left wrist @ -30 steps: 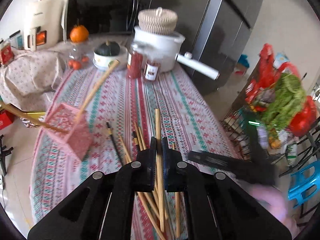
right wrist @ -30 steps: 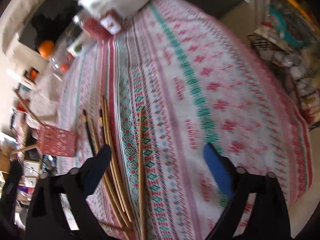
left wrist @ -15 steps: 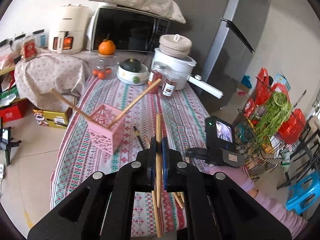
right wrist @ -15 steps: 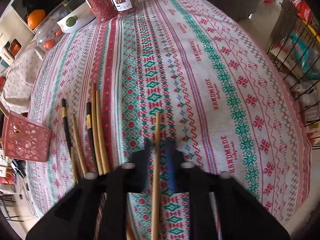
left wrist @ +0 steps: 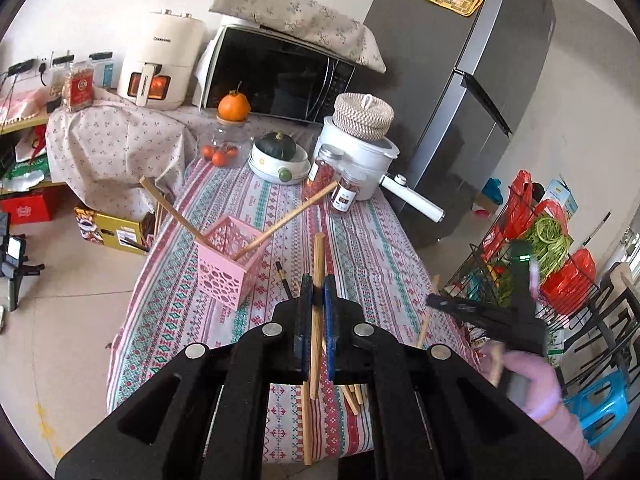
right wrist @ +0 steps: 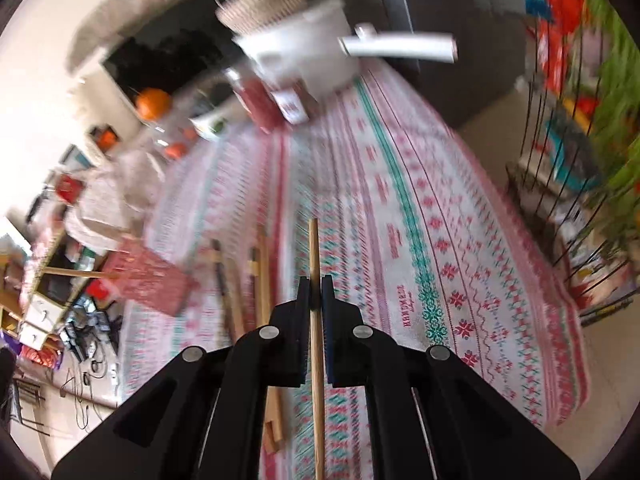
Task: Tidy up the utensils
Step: 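Insert both held chopsticks into the pink holder and open both tools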
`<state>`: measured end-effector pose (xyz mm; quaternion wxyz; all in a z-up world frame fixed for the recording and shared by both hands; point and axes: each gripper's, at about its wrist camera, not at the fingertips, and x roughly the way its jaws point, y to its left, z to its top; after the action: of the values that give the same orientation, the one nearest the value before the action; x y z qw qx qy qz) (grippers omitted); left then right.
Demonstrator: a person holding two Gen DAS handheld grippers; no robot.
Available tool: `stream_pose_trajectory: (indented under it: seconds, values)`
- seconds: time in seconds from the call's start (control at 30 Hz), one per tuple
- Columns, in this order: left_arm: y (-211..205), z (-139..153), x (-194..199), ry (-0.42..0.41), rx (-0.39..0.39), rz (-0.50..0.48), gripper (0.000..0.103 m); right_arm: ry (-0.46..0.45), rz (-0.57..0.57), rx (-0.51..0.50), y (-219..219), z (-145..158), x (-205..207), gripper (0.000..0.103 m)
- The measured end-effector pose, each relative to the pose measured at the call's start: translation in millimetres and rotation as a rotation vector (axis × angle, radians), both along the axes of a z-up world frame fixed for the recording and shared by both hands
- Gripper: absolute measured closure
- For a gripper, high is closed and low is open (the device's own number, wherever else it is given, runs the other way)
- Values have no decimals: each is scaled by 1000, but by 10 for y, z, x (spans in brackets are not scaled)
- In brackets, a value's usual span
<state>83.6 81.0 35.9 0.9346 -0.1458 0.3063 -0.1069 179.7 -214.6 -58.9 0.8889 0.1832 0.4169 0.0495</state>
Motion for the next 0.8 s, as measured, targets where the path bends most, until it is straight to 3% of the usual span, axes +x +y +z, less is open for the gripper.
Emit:
stream_pose_trajectory:
  seconds: [0.33,0.6,0.8]
  values:
    - [160,409,20,-51,12,60,99,-208,98,41,224,1022,-436,97]
    - [421,890,286,-114,21,149,99,-287,167,126,504,1776,-257,97]
    - [587,1035,490,-136,21,216,99,-330,210,146,764,2112,-169,97]
